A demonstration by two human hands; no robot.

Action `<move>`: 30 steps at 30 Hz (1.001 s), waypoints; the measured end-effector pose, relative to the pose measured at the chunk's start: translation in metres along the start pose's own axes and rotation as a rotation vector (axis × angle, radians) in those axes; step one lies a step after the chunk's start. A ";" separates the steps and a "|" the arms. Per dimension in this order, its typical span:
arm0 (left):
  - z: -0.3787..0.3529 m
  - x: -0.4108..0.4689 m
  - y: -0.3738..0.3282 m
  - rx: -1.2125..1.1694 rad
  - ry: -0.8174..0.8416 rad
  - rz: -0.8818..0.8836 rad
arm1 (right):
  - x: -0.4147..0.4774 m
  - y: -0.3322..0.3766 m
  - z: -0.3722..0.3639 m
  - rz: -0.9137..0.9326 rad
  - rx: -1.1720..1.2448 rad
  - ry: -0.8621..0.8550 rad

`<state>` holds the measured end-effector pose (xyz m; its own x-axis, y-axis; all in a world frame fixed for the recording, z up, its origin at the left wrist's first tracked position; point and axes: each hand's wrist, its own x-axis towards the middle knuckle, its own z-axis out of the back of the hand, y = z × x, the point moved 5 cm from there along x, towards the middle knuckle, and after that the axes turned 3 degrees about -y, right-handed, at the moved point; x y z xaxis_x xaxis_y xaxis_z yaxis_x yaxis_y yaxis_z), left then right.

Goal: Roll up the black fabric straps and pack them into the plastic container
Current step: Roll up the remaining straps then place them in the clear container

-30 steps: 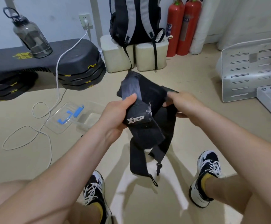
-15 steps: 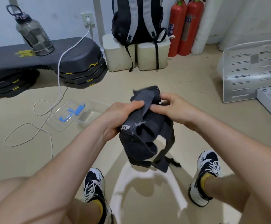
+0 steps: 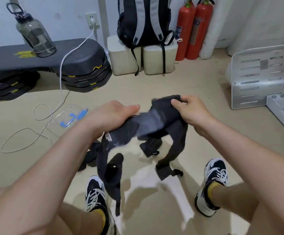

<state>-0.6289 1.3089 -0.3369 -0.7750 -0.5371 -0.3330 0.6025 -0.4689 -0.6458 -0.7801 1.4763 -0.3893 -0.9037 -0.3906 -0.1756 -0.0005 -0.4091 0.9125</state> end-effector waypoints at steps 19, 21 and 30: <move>-0.001 -0.007 -0.008 -0.504 0.207 -0.091 | -0.011 0.010 0.007 0.465 -0.191 -0.220; -0.005 -0.010 -0.008 -0.558 0.267 -0.078 | -0.011 0.007 0.007 0.500 -0.208 -0.255; -0.050 0.002 0.002 -0.696 0.222 0.031 | -0.027 0.031 -0.004 0.645 -0.047 -0.167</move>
<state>-0.6390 1.3416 -0.3733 -0.8246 -0.3532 -0.4419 0.4213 0.1379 -0.8964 -0.7537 1.4709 -0.3576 -0.7706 -0.4375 0.4634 0.5778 -0.1730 0.7976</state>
